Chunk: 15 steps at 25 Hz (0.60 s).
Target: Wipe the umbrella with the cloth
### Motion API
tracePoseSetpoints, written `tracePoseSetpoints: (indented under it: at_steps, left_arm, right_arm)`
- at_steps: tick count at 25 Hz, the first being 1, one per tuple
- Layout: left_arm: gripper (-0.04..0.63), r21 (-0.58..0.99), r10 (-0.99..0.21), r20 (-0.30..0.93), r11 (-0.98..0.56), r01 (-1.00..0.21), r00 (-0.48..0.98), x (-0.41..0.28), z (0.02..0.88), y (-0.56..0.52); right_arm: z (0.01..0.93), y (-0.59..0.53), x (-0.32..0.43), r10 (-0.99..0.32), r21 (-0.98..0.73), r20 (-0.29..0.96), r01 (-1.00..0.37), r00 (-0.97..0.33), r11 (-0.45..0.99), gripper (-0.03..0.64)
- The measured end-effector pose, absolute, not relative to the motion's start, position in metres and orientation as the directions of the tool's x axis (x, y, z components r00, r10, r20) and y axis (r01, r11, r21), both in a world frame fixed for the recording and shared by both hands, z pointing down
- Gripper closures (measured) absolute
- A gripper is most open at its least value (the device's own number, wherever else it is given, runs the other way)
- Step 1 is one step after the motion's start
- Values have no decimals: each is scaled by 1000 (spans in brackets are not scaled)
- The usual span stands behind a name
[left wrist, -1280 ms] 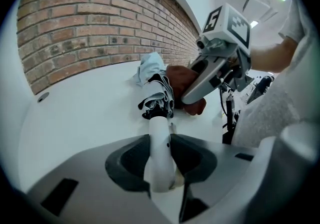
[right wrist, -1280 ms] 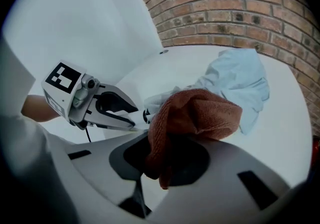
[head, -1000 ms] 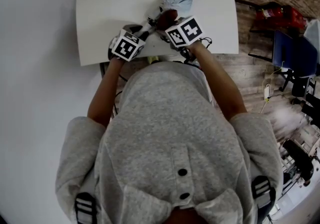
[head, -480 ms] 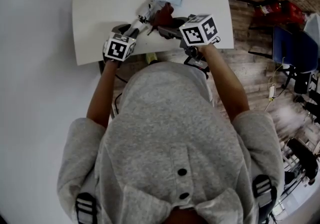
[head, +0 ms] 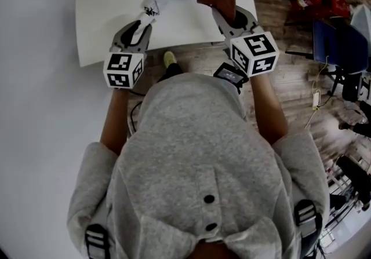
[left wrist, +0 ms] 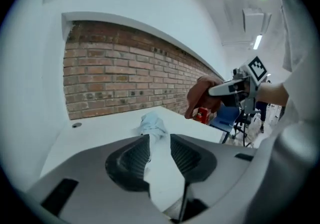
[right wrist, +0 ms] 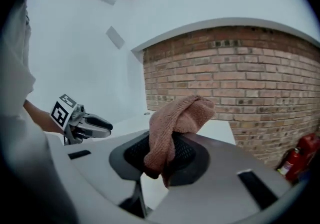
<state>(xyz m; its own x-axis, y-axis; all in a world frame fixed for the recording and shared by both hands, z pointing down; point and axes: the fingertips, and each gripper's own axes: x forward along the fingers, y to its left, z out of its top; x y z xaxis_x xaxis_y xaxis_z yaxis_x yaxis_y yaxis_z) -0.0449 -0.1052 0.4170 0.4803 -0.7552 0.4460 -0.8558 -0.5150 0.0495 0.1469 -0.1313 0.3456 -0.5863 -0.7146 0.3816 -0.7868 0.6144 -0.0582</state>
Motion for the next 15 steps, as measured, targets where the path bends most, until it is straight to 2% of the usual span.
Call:
tracePoseSetpoints:
  at_steps: [6,7,8,9,15]
  left_arm:
    - [462,6,-846,287,-468,-884,450,8,362,-47]
    - [484,-4,-860,281,-444,-896,425,16,357,-35]
    - [541,-13,-874,277,-418,-908,398,24,352,-23]
    - [559,-19,-887,272,-394,-919,375,31,347,-11]
    - [580,-42,-906,279,-343,-938,319,48,336,49]
  right_arm:
    - [326,-74,207,-779,-39,323,-830,-537,556,538]
    - [330,-63,217,-778,-40,327,-831,-536,555,537]
    - [333,-51,227,-776,-41,332,-830,-537,557,537]
    - [335,-41,236,-773,-41,335,-828,-539,560,537]
    - [323,5,258,-779,-35,300,-823,-550,567,537]
